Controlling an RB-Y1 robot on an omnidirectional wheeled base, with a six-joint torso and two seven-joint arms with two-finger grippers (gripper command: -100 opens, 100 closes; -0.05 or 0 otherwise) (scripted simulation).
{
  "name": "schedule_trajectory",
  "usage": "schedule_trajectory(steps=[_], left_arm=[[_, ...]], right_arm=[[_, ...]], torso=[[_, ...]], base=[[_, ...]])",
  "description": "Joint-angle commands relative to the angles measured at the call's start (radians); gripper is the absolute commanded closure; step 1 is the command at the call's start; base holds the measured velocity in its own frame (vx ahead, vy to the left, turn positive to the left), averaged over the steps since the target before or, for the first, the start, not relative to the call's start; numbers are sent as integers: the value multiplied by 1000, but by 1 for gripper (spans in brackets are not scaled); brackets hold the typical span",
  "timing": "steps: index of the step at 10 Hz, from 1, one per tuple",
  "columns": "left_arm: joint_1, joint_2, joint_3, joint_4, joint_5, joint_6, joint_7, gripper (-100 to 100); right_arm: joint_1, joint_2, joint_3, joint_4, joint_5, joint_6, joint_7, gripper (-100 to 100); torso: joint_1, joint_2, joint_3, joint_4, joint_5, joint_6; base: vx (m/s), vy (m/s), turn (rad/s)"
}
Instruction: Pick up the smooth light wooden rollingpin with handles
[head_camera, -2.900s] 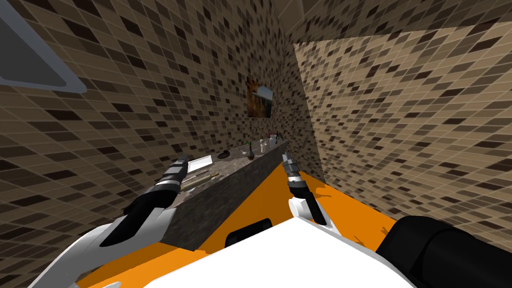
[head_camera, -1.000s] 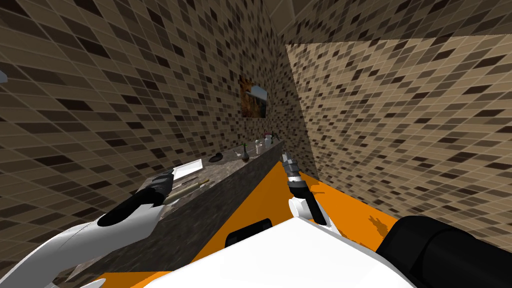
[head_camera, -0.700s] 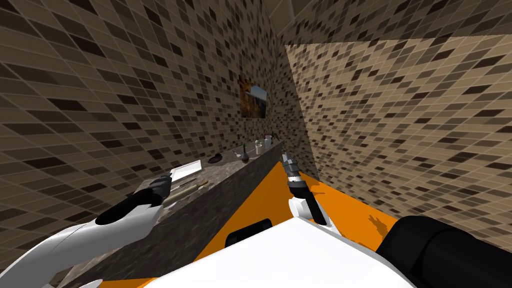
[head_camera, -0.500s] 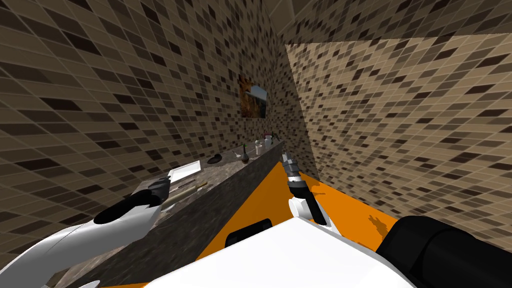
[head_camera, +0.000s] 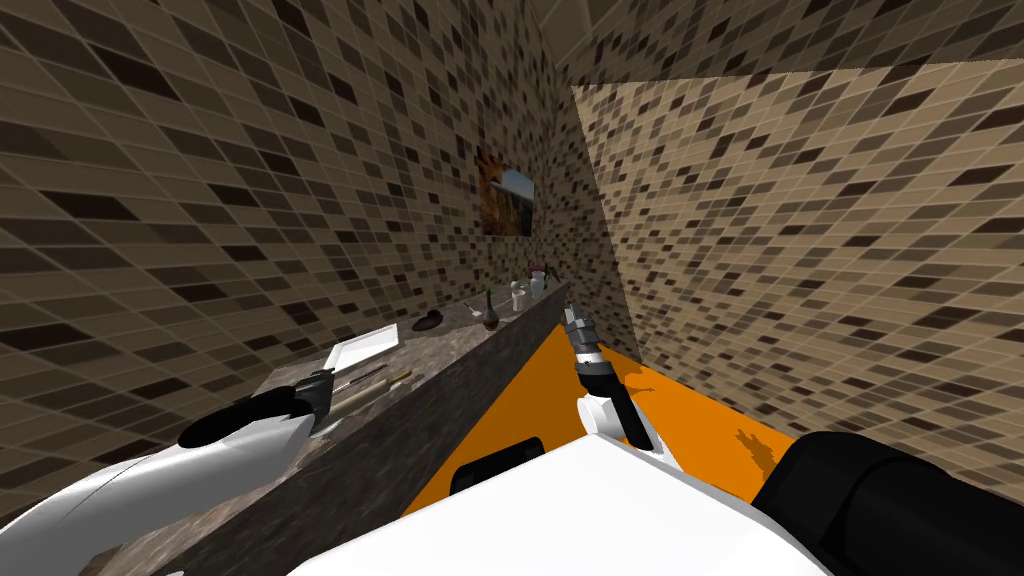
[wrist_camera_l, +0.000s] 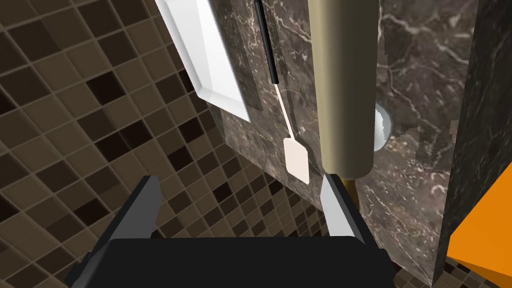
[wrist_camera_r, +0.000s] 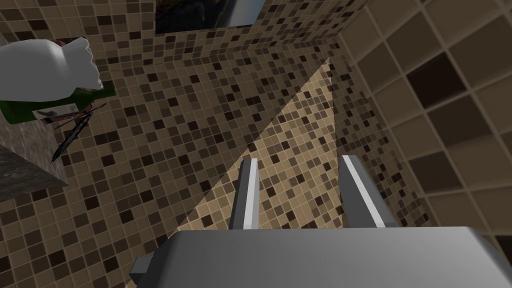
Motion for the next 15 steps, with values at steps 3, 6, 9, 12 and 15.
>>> schedule_trajectory(steps=[3,6,9,12,15], left_arm=[[8,0,24,14,60,92,10,-100],[18,-2,42,30,109,171,18,-100],[23,-3,49,39,131,218,21,-100],[34,-4,58,57,167,277,26,-100],[53,-12,57,88,199,330,29,-100]], right_arm=[[0,0,0,0,0,0,0,0],[0,0,0,0,0,0,0,0],[0,0,0,0,0,0,0,0],[0,0,0,0,0,0,0,0],[0,0,0,0,0,0,0,0]], torso=[[0,0,0,0,0,0],[0,-1,0,0,0,0],[1,-1,-1,0,0,0],[1,-2,-1,0,0,0],[3,-1,-1,0,1,0]], base=[[56,5,-4],[76,13,-9],[65,18,-8],[81,21,-18],[77,44,-34]])
